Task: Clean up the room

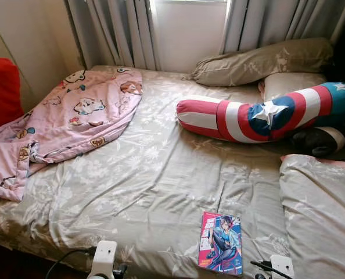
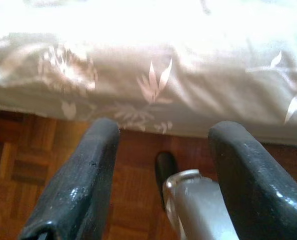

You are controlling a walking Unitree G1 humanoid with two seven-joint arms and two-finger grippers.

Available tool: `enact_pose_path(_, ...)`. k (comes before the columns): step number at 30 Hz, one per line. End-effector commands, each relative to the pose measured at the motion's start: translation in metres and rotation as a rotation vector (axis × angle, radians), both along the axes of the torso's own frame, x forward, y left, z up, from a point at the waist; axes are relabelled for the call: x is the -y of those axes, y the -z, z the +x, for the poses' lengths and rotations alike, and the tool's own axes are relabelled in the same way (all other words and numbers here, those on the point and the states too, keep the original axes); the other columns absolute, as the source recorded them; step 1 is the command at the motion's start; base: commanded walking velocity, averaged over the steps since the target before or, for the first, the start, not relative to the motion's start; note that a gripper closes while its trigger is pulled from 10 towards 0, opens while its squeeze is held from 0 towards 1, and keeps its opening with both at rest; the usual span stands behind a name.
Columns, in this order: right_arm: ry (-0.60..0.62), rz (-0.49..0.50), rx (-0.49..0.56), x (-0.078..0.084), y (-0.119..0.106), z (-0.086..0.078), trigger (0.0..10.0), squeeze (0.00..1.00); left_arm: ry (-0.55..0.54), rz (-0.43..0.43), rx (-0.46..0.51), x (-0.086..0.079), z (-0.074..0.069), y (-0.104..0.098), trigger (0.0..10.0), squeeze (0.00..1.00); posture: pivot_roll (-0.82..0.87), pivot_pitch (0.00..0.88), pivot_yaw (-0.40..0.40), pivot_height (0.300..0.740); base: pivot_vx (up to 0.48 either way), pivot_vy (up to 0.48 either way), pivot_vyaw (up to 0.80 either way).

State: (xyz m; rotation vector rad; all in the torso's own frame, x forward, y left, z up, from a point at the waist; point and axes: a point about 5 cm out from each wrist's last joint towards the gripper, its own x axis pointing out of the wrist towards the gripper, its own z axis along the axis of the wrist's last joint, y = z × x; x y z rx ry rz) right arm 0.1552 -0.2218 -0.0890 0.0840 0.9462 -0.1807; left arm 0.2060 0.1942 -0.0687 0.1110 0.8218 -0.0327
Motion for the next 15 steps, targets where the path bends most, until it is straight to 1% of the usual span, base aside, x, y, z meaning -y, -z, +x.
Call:
enact_pose_path(1,0.019,0.005,-0.012,0.002,0.001,-0.004,10.0,0.00,0.002,0.002,-0.003,-0.001,0.001,-0.001,10.0,0.00,0.03,0.000,0.013,0.740,0.000,0.000,0.00)
enact_pose_path(3,0.025,0.009,-0.011,0.002,0.001,-0.004,10.0,0.00,-0.008,0.002,-0.002,-0.002,0.002,-0.001,10.0,0.00,0.04,0.000,0.014,0.740,0.000,0.000,0.00)
enact_pose_path(4,0.048,0.011,-0.009,0.003,0.001,-0.003,10.0,0.00,-0.032,0.001,-0.005,-0.004,0.001,-0.001,10.0,0.00,0.04,0.000,0.016,0.740,0.000,0.000,0.64)
enact_pose_path(8,0.057,0.009,-0.002,0.008,-0.003,0.005,10.0,0.00,-0.068,-0.001,-0.015,-0.008,-0.001,0.000,10.0,0.00,0.04,0.000,0.016,0.740,0.000,0.000,0.78)
enact_pose_path(15,0.062,0.016,0.000,0.009,-0.005,0.009,10.0,0.00,-0.092,0.001,-0.018,-0.012,-0.002,0.000,10.0,0.00,0.05,0.000,0.016,0.740,0.000,0.000,0.80)
